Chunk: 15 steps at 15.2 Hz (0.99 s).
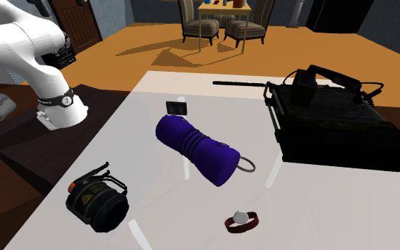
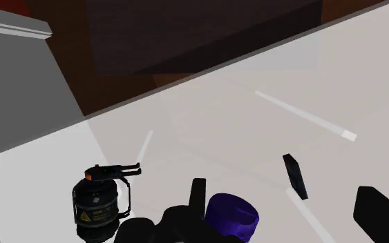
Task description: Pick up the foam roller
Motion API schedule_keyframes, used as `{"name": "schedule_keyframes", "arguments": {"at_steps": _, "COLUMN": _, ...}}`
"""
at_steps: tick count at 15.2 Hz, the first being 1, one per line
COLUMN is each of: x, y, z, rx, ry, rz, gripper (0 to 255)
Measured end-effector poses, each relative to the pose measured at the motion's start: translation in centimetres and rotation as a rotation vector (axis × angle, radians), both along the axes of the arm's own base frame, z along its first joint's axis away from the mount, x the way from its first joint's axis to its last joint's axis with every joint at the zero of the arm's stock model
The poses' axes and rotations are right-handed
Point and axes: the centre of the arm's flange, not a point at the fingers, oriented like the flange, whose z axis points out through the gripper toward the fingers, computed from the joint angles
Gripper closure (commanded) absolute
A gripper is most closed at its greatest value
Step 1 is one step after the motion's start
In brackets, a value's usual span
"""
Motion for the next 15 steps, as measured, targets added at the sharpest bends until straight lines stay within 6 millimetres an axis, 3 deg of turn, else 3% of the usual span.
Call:
{"name": "schedule_keyframes", "arguments": {"at_steps": 3, "x": 1.1, "y": -0.2, "z": -0.8, "rx": -0.007, "ry": 0.002, "rz": 0.028, "gripper": 0}}
{"name": "schedule_keyframes", "arguments": {"at_steps": 15, "x": 14.7, "y": -1.7, "z": -9.2, "rx": -0.073, "ry": 0.013, "rz": 0.299, "gripper": 0}}
